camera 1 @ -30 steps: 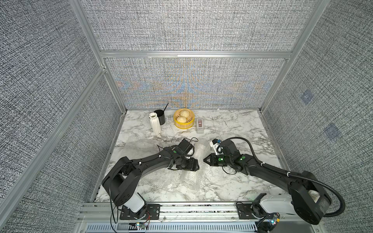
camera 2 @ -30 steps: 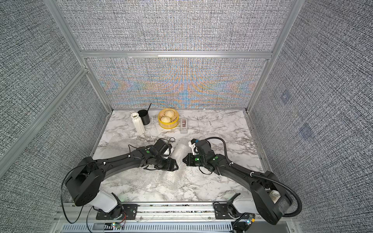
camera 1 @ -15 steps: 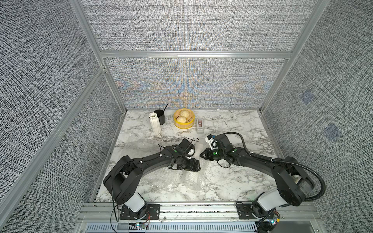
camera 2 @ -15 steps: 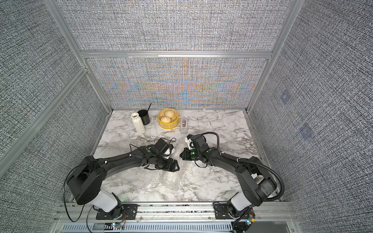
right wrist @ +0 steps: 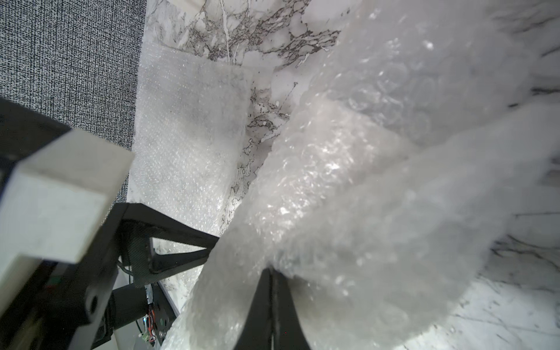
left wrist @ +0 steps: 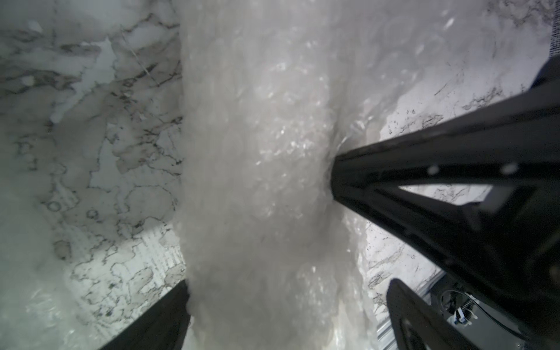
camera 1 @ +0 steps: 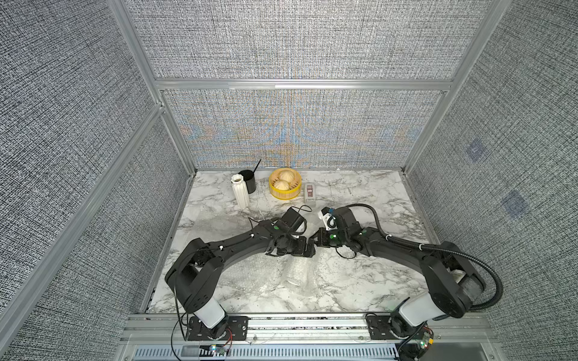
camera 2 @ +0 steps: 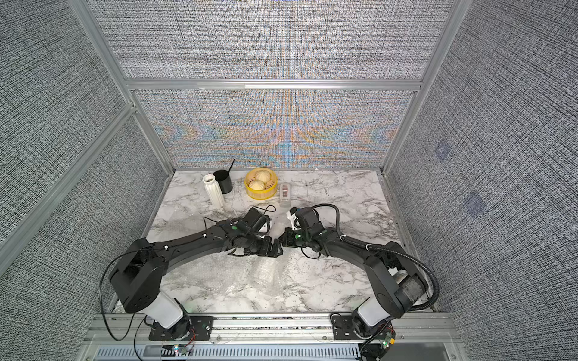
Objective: Wrap vases in bubble wrap
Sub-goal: Wrap the vase in bubble wrap.
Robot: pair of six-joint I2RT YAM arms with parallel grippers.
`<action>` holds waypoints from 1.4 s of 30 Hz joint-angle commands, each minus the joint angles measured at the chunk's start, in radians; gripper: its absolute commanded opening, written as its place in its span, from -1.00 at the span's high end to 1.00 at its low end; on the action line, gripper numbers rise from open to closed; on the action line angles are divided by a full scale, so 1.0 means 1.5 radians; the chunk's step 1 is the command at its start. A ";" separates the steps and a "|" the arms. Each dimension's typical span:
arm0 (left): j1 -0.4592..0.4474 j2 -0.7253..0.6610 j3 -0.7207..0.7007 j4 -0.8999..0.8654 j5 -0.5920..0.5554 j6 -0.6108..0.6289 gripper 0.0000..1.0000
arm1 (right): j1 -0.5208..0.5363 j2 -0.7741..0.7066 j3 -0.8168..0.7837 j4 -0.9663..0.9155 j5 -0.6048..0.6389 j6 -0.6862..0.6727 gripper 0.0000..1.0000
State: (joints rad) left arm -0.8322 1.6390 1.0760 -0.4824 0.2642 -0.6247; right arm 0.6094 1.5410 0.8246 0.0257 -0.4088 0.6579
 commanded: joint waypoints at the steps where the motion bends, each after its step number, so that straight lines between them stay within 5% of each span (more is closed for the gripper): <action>1: -0.007 0.012 0.011 0.000 -0.008 0.010 -0.99 | 0.002 -0.001 0.005 0.014 0.005 0.012 0.91; 7: -0.008 0.039 0.009 -0.005 -0.019 0.006 -0.96 | 0.002 -0.002 0.006 0.018 0.010 0.023 0.91; 20: -0.004 -0.007 -0.051 0.005 0.018 0.031 -0.44 | -0.006 -0.004 0.038 -0.038 0.048 -0.014 0.89; 25: 0.007 -0.011 -0.058 0.005 0.034 0.039 -0.29 | -0.020 -0.004 0.058 -0.055 0.050 -0.037 0.73; 31: 0.018 -0.006 -0.053 0.008 0.048 0.050 -0.28 | -0.045 0.013 0.108 -0.124 0.013 -0.066 0.46; 42: 0.024 0.034 -0.021 0.017 0.073 0.084 -0.32 | -0.058 0.079 0.185 -0.173 -0.018 -0.080 0.43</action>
State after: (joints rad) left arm -0.7963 1.6745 1.0351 -0.4725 0.3492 -0.5293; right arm 0.5240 1.6428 1.0893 -0.2344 -0.4278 0.5434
